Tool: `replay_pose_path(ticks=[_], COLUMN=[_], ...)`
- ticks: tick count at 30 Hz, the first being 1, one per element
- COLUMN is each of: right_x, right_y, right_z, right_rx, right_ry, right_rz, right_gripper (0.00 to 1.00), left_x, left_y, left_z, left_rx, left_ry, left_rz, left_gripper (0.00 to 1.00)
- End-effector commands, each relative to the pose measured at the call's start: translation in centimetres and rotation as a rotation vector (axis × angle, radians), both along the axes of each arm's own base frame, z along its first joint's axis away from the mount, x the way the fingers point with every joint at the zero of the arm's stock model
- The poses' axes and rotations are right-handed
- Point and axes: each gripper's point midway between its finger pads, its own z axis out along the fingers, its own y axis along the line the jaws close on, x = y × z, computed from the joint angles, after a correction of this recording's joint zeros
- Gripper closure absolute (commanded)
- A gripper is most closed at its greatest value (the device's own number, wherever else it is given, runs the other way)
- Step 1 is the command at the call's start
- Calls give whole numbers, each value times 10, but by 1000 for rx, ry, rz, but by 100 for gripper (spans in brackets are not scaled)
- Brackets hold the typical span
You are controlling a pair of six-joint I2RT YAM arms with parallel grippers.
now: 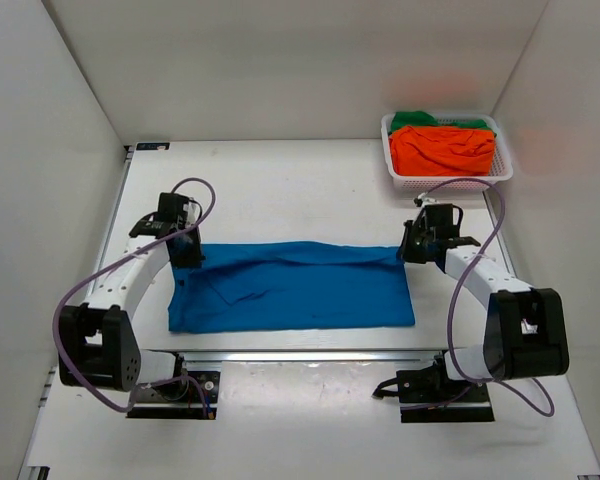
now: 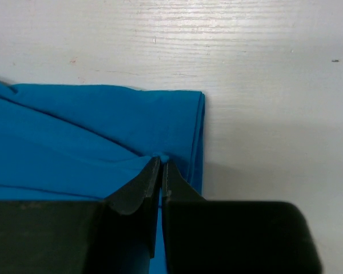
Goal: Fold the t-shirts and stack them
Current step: Fold the other side of the tshirt into a rectangle
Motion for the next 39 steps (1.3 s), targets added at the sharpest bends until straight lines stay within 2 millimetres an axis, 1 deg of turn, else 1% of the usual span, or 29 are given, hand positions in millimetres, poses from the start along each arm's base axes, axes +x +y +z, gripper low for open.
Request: replay_pose_path(ticks=[1,2,3,7,8,9,11,15,16,19,20,22,24,25,26,27,29,30,31,32,33,34,35,36,37,38,39], right_x=[4,1,0,-6,-4,-5,-5,-6,-8,-10,-10,-18,-21,-25,-27,-33,-39,-40,-42,-42,-44,-42,-40,-39,-36,-32,-30], right_y=[4,1,2,-5,-7,-7,-7,-7,-7,-7,-6,-4,-4,0,-2,-4,-6,-8,-12,-13,-17,-19,-22,-24,-25,-26,-26], right_z=[15,11,13,13,18,18,19,19,16,17,16,9,7,3,2,-4,-8,-6,-6,-4,-4,3,8,10,14,19,20], right_rx=[2,2,8,-2,2,-1,-5,-6,-7,-10,-5,-3,1,-2,-19,-28,-37,-32,-36,-40,-53,-58,-62,-66,-64,-69,-75], right_ry=[-88,-80,-84,-89,-103,-105,-107,-104,-91,-94,-91,-69,-72,-61,-58,-30,-12,-13,-11,-13,-16,-39,-58,-66,-75,-89,-92], right_rz=[37,28,24,15,4,15,12,17,17,17,16,23,20,33,27,18,6,-8,-24,-35,-46,-54,-65,-69,-74,-70,-61], right_gripper=[100,100,100,100,100,100,100,100,100,100,100,100,100,100,100,99,96,89,79,71,57,53,46,46,46,47,51], left_x=[-2,-6,-7,-8,-8,-7,-3,2,2,-1,-5,-6,-12,-14,-18,-20,-30,-31,-34,-36,-39,-36,-37,-37,-35,-33,-29], left_y=[1,3,4,11,15,14,20,28,29,32,34,33,33,33,32,32,32,32,34,34,36,39,39,39,40,38,32], left_z=[7,5,6,12,13,16,22,27,26,20,16,13,5,5,3,2,-1,5,5,8,8,14,17,22,29,31,34], left_rx=[-13,-8,-8,3,2,7,20,42,44,56,59,58,58,57,52,50,48,39,37,30,24,26,24,7,3,-17,-50], left_ry=[-54,-50,-53,-73,-77,-84,-104,-120,-114,-98,-86,-87,-70,-70,-59,-56,-42,-70,-75,-93,-114,-145,-174,-202,-237,-247,-264], left_rz=[32,36,40,61,77,75,95,114,121,129,132,129,135,136,136,145,156,175,192,213,240,266,283,303,320,322,318], left_gripper=[100,100,100,100,100,100,100,100,100,100,100,100,100,100,100,100,100,100,88,81,67,64,63,61,61,64,67])
